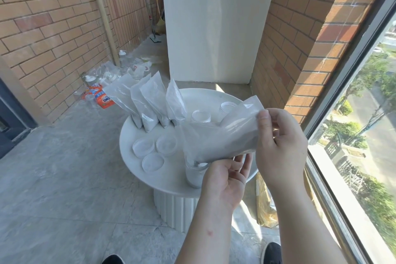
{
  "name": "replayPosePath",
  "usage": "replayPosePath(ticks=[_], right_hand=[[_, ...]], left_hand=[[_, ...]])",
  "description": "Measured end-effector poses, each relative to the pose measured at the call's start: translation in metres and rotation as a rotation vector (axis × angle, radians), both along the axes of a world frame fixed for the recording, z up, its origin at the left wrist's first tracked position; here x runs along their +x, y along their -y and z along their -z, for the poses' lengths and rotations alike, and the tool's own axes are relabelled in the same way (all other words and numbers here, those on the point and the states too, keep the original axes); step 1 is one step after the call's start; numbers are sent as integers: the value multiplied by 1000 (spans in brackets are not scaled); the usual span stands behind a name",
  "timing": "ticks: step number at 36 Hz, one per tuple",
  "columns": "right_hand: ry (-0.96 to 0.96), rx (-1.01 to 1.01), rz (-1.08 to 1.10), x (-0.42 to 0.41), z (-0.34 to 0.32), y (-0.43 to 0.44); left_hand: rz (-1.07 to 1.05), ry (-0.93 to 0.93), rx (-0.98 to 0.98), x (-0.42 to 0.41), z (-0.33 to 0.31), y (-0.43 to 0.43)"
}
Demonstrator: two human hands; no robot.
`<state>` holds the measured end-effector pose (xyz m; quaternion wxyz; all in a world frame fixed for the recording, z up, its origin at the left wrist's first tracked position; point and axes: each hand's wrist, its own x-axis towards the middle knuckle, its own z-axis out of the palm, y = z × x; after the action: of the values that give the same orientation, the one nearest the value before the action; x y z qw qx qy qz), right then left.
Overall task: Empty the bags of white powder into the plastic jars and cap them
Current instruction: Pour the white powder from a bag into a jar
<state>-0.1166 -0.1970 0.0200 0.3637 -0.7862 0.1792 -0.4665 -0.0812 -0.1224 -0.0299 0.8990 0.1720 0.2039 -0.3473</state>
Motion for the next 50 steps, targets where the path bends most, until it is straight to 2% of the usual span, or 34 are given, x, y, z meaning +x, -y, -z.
replayPosePath(ticks=[50], right_hand=[[-4, -2, -23, -6, 1, 1]], left_hand=[[51, 70, -65, -8, -4, 1]])
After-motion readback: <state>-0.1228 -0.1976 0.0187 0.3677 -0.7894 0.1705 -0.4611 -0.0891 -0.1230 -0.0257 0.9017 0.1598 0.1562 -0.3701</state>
